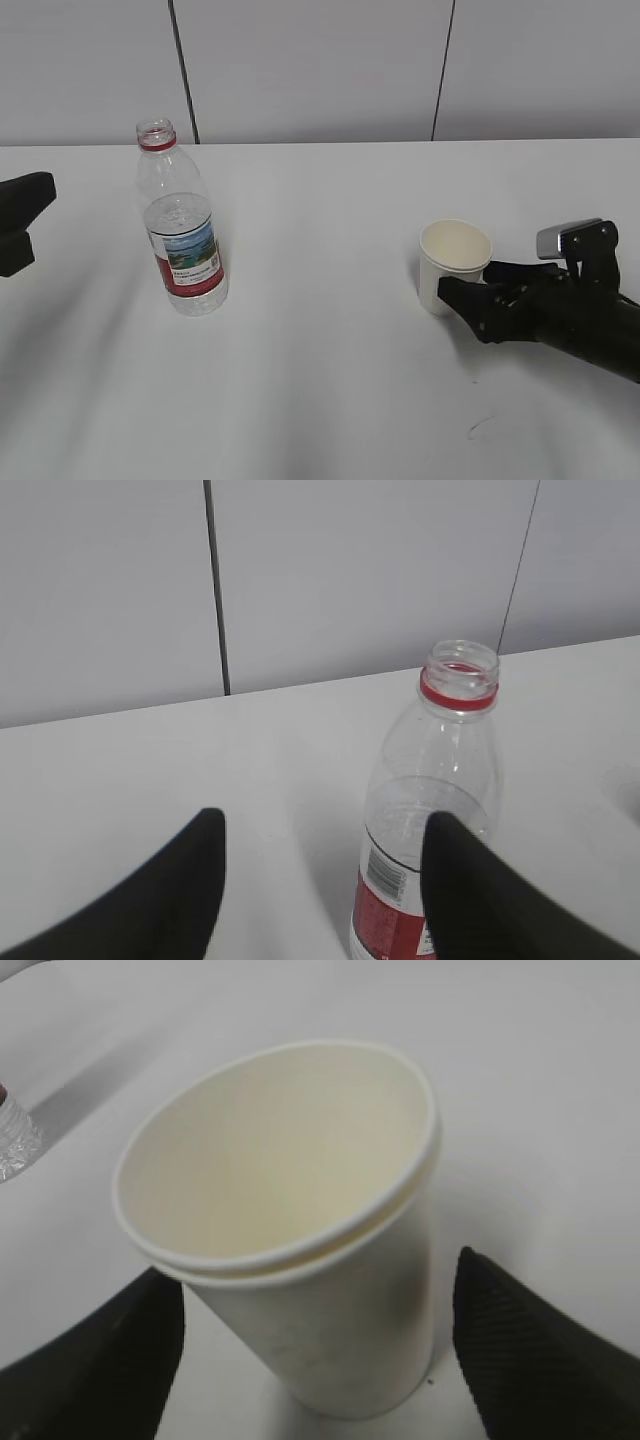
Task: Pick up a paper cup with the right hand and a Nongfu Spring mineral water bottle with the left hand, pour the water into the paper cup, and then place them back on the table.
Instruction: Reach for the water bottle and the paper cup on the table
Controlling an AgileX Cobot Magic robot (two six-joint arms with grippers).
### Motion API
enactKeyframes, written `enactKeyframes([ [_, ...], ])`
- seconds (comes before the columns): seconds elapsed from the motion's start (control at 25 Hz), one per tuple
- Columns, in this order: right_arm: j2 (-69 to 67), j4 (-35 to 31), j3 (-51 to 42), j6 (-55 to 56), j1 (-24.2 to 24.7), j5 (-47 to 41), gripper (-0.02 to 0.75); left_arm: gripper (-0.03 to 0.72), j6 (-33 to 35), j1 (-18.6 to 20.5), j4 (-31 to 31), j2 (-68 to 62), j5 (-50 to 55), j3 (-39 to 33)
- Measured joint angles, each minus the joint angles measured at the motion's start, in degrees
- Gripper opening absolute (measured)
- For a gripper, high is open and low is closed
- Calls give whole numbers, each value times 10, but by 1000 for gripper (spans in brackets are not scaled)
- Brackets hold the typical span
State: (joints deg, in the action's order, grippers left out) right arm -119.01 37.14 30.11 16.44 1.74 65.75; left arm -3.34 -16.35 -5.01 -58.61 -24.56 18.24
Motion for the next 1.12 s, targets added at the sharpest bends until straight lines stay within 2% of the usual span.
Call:
enactKeyframes([
  [0.64, -63, 4, 94, -19, -54, 1, 622, 384, 0, 0, 0, 0, 0, 0],
  [0.96, -91, 4, 126, -20, -61, 1, 615, 384, 0, 0, 0, 0, 0, 0],
  [1.12, -91, 4, 126, -20, -62, 1, 586, 384, 0, 0, 0, 0, 0, 0],
])
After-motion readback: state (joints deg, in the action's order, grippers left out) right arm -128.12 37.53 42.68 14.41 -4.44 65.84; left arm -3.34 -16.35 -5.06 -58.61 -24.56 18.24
